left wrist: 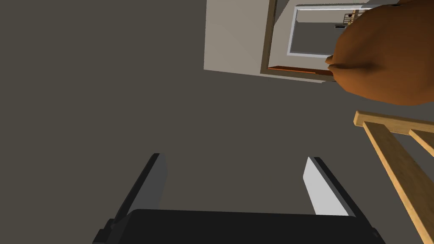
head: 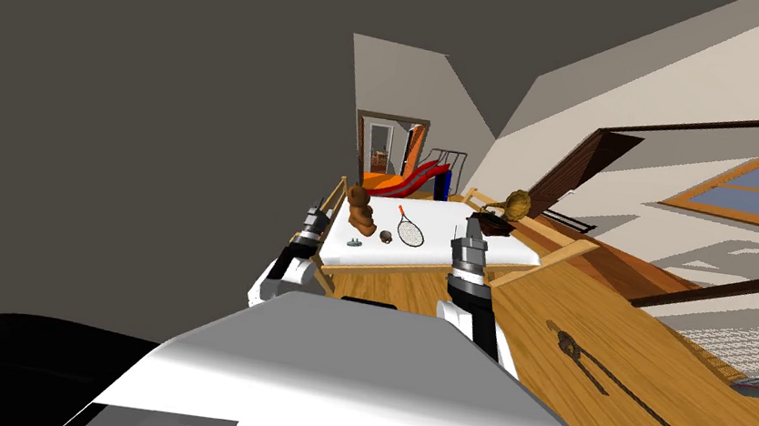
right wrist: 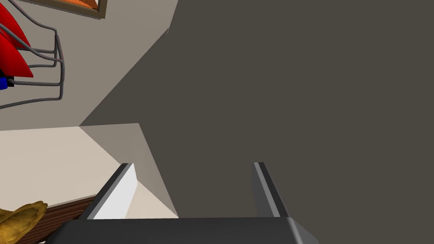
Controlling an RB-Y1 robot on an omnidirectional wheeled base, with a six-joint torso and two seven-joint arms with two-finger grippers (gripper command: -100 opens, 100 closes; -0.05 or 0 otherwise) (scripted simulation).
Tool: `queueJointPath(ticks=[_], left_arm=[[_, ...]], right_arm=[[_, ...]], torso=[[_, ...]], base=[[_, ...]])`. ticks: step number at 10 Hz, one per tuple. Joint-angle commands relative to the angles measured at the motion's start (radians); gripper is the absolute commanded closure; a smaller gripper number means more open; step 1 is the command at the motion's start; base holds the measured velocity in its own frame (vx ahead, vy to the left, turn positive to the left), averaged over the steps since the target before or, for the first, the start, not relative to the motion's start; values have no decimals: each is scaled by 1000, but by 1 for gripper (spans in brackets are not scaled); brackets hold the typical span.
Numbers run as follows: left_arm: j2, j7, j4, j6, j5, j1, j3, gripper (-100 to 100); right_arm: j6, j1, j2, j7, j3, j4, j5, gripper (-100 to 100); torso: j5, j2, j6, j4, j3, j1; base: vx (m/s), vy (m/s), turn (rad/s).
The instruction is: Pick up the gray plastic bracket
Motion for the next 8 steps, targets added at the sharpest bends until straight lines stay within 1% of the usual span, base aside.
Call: queueJointPath(ticks=[1, 2, 3, 4, 5, 6, 7, 8], left_arm=[[15, 4, 38, 50, 29, -33, -7, -100], [15, 4, 38, 70, 29, -33, -7, -100], [30, 9, 75, 106, 56, -63, -11, -100], [30, 9, 81, 116, 56, -63, -11, -100], [44, 15, 126, 148, 84, -95, -16, -100], [44, 15, 126, 163, 84, -95, -16, -100], [57, 21, 164, 209, 112, -127, -21, -100], [57, 21, 173, 212, 112, -127, -21, -100]], right_arm=[[0, 0, 0, 0, 0, 0, 0, 0], [0, 0, 0, 0, 0, 0, 0, 0], [0, 0, 0, 0, 0, 0, 0, 0], [0, 0, 0, 0, 0, 0, 0, 0], [0, 0, 0, 0, 0, 0, 0, 0], [0, 0, 0, 0, 0, 0, 0, 0], [0, 0, 0, 0, 0, 0, 0, 0], [0, 0, 0, 0, 0, 0, 0, 0]], torso=[[0, 0, 0, 0, 0, 0], [0, 0, 0, 0, 0, 0], [0, 0, 0, 0, 0, 0], [0, 0, 0, 0, 0, 0], [0, 0, 0, 0, 0, 0], [0, 0, 0, 0, 0, 0], [0, 0, 0, 0, 0, 0], [0, 0, 0, 0, 0, 0]], base=[[-14, 10, 76], [-9, 7, 35], [-10, 11, 83], [-8, 6, 42], [-9, 10, 90], [-6, 6, 39], [-8, 5, 93], [-6, 3, 36]])
